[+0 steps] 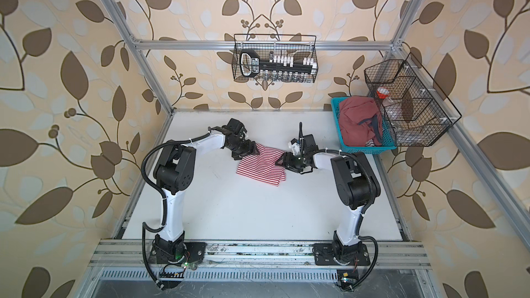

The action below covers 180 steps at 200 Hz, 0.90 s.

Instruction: Fold and stack the tank tops

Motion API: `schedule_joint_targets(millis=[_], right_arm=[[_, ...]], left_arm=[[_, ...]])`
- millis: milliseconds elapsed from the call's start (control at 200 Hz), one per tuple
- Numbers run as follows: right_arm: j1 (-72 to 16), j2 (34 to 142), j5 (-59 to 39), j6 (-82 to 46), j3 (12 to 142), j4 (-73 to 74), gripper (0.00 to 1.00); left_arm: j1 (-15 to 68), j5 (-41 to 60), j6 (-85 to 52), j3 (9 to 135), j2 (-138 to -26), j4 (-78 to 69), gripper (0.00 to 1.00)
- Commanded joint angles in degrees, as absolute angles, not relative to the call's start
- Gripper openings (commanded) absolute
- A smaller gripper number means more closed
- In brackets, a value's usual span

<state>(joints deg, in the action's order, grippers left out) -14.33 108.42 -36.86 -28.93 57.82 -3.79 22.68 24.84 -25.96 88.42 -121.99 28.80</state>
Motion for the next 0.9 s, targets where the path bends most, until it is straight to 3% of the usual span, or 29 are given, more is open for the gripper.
schedule_joint_targets(millis=[0,225,445,895], right_arm=[[-15.5,113.2,-34.5,-29.7,57.6,-6.7,0.66],[-16.2,114.8,-35.9,-30.5,58.4,-5.2,0.65],[-14.4,109.8,-35.0,-30.5,55.6,-5.1,0.66],[-9.9,88.5,-31.8,-28.7,49.2,-12.4,0.66]], left_arm=[[25.6,21.0,-28.7,83.5,-127.6,36.2,0.76],[27.0,17.1,-33.1,82.6,-130.4,36.8,0.53],[26.6,10.8,-34.0,84.9,-129.9,40.1,0.0],[12.0,2.7,-20.8,104.4,-129.7,55.5,0.0]])
